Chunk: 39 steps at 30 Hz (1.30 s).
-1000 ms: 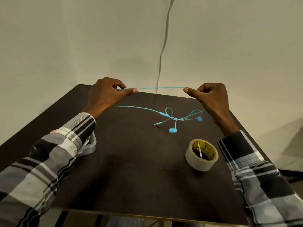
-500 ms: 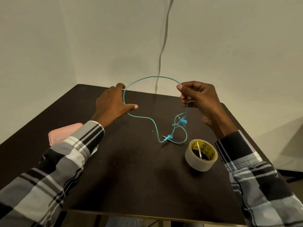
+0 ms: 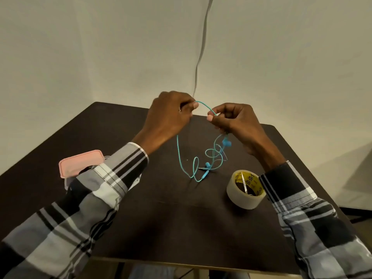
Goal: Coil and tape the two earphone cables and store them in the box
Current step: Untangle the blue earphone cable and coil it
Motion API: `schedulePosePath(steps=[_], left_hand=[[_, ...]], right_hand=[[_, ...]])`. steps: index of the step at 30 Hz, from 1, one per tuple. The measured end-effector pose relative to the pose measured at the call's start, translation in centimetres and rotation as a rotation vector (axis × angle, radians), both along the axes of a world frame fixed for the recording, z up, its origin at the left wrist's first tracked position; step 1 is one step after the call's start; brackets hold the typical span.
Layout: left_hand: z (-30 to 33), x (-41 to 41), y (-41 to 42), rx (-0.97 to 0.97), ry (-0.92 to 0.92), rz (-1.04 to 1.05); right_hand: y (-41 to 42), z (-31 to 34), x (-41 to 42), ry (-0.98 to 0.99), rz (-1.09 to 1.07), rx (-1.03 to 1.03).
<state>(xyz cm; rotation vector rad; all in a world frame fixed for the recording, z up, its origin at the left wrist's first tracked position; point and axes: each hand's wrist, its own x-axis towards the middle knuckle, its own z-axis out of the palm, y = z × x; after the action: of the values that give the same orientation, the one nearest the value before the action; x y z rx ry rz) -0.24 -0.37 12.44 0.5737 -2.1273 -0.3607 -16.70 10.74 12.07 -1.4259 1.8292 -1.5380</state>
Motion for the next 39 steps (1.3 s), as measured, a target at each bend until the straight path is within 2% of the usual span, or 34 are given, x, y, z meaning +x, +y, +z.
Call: schedulePosePath(steps=[5, 8, 12, 14, 17, 19, 22, 24, 27, 31, 33, 36, 39], left_hand=[[1.0, 2.0, -2.2, 0.082, 0.132, 0.113], [0.9, 2.9, -3.6, 0.124, 0.125, 0.212], [-0.5, 4.0, -4.8, 0.190, 0.007, 0.361], [-1.2, 4.4, -4.9, 0.225, -0.121, 0.386], [-2.0, 4.0, -4.4, 0.225, -0.346, 0.275], [-2.0, 3.1, -3.4, 0.225, -0.390, 0.082], [-1.9, 1.3, -1.4, 0.363, -0.318, -0.234], [-1.8, 0.0, -0.2, 0.372, -0.245, -0.306], [-1.5, -0.9, 0.2, 0.288, -0.043, -0.254], [-0.5, 0.2, -1.3, 0.373, 0.347, -0.159], [0.0, 1.1, -2.1, 0.391, 0.475, -0.068], [0.2, 2.5, -3.7, 0.446, 0.520, 0.038], [-1.0, 3.1, -4.7, 0.530, 0.384, 0.059]], right_hand=[[0.7, -1.6, -2.5, 0.054, -0.084, 0.088], [1.1, -2.0, -3.2, 0.051, -0.094, 0.125], [1.2, -1.7, -3.1, 0.063, -0.080, 0.115], [1.1, -1.3, -2.9, 0.048, -0.101, 0.088], [0.8, -0.8, -2.2, 0.015, -0.081, 0.048], [0.4, -0.5, -1.6, 0.009, -0.050, 0.018], [-0.3, -0.4, -0.4, 0.016, -0.026, -0.033], [-0.6, -0.3, 0.2, 0.027, -0.009, -0.055], [-0.5, -0.3, 0.3, 0.043, -0.007, -0.062], [0.0, -1.2, -1.4, 0.076, -0.051, -0.015], [0.4, -1.9, -2.6, 0.043, -0.089, 0.003], [1.1, -2.5, -3.8, -0.060, -0.121, 0.011], [1.3, -2.2, -3.9, -0.129, -0.121, -0.010]])
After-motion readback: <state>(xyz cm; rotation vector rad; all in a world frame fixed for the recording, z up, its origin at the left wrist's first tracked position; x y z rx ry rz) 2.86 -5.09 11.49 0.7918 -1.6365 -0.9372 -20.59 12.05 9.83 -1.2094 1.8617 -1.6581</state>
